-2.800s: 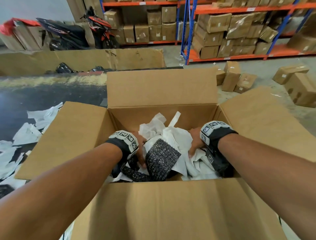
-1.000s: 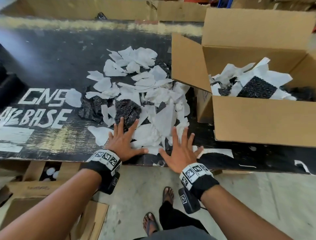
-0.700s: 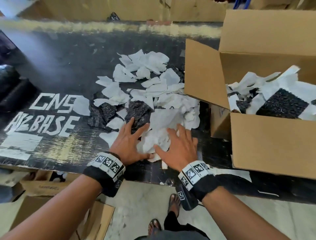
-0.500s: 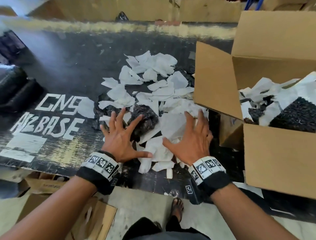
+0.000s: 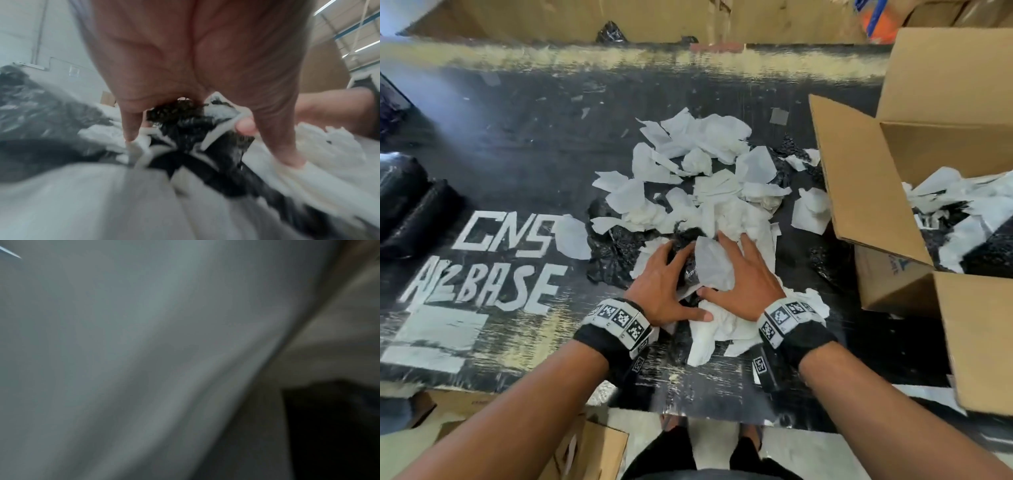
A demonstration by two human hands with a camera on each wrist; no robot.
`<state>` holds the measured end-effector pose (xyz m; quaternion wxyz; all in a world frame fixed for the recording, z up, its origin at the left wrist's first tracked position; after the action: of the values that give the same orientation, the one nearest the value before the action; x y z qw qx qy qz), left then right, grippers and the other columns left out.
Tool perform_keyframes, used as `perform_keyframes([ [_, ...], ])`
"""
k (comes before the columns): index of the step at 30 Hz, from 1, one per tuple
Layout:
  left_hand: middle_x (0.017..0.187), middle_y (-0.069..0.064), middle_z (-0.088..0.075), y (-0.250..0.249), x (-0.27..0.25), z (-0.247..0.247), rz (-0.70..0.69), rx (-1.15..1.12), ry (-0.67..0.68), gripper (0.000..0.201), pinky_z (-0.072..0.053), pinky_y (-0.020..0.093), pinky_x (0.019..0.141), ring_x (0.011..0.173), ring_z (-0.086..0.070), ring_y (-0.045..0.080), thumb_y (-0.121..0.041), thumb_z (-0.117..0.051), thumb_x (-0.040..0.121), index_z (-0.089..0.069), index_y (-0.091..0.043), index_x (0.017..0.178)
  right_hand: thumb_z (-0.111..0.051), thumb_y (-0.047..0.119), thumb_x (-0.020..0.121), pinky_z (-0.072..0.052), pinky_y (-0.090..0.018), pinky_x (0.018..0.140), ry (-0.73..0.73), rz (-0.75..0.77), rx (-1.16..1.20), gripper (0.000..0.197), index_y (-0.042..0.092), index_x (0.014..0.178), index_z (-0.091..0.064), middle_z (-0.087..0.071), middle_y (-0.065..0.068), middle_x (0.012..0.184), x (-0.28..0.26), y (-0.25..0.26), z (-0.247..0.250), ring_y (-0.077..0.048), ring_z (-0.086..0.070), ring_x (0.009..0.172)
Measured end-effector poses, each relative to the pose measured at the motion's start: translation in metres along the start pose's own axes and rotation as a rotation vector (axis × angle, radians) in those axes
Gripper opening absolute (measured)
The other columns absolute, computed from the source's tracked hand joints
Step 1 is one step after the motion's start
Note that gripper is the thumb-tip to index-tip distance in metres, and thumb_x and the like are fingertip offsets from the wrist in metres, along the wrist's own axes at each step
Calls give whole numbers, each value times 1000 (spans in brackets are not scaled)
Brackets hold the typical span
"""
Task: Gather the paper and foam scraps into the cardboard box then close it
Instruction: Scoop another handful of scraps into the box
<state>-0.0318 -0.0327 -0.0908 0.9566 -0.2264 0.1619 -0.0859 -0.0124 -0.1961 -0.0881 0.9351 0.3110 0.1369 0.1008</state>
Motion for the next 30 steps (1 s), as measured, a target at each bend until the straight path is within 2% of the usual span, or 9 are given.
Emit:
perform_keyframes([
  [3,161,9,-15,9,-9,39,-68,65,-137,138,-29,61,118,150,-17,32,-91,-71,50,-12,-31,159,-72,75,62,-21,-49,120,-50,59,-74,118,43,154,-7,3,1,165,-3,23,14,-23,-3,152],
  [6,165,2,6,38,-15,64,26,173,-206,146,-14,81,109,153,7,38,-103,-59,37,-3,-42,157,-66,87,51,-18,-56,119,-122,41,-154,127,48,153,-2,15,5,164,-12,37,27,-25,3,152],
  [9,164,-1,27,77,-8,73,176,171,-193,154,-8,88,101,149,24,43,-106,-56,27,16,-54,152,-57,97,44,-9,-61,117,-189,-80,-169,135,50,152,9,28,5,161,-19,33,36,-29,14,151],
  [13,162,2,34,112,12,55,250,80,-30,153,-14,86,103,149,17,50,-105,-58,25,25,-60,146,-53,101,42,-11,-63,118,-104,-281,-128,136,54,146,21,32,0,160,-9,9,17,-35,15,150],
  [16,164,3,27,105,23,37,133,111,38,151,-19,73,114,151,6,51,-105,-57,29,18,-55,151,-58,99,41,-18,-62,117,-7,-259,-138,138,55,146,21,25,-2,163,8,10,-8,-36,12,151],
  [18,166,5,20,90,28,32,20,117,42,151,-19,65,119,151,-1,49,-101,-62,36,17,-48,154,-61,96,42,-17,-62,117,34,-229,-170,138,54,148,17,21,-2,164,16,17,-20,-37,9,151],
  [24,165,9,-1,72,28,41,-124,26,11,159,-23,62,120,153,-6,40,-94,-71,37,21,-42,155,-71,89,40,-22,-61,116,30,-190,-130,139,56,149,10,27,3,162,20,26,-21,-37,8,151],
  [26,166,7,0,77,20,53,-101,36,-14,159,-21,67,118,153,-2,40,-95,-71,35,21,-44,155,-70,90,36,-23,-62,116,-5,-177,-157,143,57,148,13,32,3,160,16,28,-10,-36,9,151],
  [30,164,-4,27,86,3,80,-4,184,-40,156,-7,85,103,149,25,43,-103,-62,28,27,-56,148,-72,90,33,-15,-73,112,-36,-177,-204,148,60,143,21,42,6,155,9,30,14,-40,19,148],
])
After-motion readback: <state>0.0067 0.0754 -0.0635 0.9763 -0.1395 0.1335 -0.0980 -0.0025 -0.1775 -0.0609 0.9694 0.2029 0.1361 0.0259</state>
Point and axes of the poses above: each hand's wrist, its own x-axis towards the middle knuckle, its own z-axis out of the back of the hand, y = z × x, the point moved 8 cm from there along x, towards the middle knuckle
